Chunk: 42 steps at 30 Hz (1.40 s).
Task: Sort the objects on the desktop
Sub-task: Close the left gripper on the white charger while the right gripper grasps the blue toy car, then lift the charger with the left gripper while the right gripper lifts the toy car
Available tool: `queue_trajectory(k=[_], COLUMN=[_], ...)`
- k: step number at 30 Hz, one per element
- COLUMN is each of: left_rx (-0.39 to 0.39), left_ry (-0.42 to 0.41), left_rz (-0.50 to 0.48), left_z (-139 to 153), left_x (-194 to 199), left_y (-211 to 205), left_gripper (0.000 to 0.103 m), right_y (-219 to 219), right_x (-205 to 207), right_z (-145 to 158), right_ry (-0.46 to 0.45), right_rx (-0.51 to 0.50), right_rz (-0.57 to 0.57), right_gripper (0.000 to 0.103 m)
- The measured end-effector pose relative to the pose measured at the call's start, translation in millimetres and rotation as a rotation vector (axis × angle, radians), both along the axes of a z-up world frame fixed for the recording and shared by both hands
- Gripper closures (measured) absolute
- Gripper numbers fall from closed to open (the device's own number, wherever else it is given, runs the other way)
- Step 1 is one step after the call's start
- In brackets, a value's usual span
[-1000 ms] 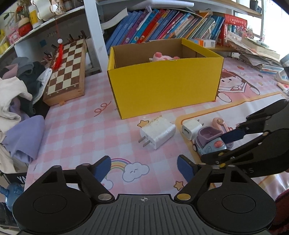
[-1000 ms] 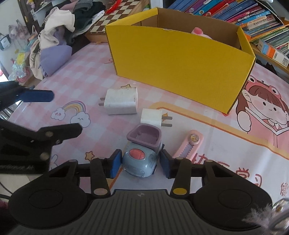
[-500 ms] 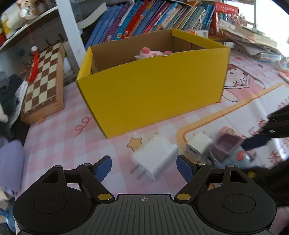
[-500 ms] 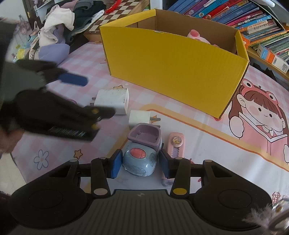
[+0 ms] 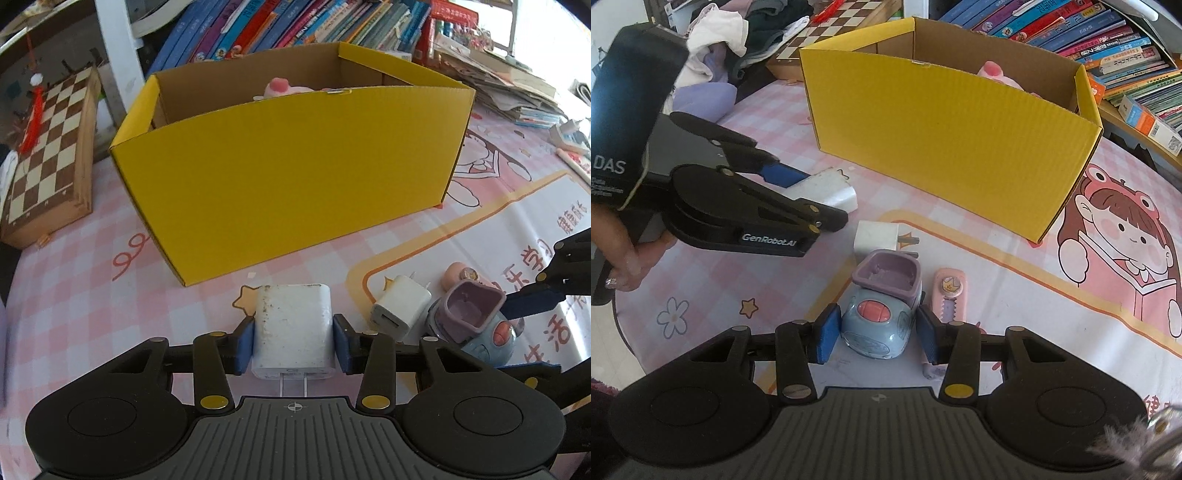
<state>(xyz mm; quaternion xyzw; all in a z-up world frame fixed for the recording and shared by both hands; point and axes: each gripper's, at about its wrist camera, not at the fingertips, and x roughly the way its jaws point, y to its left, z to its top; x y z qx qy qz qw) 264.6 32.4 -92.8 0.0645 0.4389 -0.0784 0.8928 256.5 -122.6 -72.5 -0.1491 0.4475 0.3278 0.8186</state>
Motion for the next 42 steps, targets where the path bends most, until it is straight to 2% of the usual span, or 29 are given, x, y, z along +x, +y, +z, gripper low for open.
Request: queue_trajectory(k=[5, 9, 16, 42], left_rx=[-0.022, -0.071, -0.117, -0.184], left_ry=[0.019, 0.043, 0.036, -0.055], left_rz=[0.026, 0.068, 0.107, 0.065], left_z=[2, 6, 16, 53], left_x=[-15, -34, -64, -117], left_y=[6, 13, 20, 20], left_gripper=[0.061, 0.061, 0.061, 0.061], right_y=[3, 4, 4, -17], right_x=[-1, -3, -15, -73], right_z=[-3, -3, 3, 36], right_ry=[0.006, 0.003, -0.009, -0.087], right_rx=[-0.019, -0.024, -0.019, 0.019], right_rz=[-0.008, -0.015, -0.016, -0.166], right_gripper=[0.059, 0.06, 0.061, 0.063])
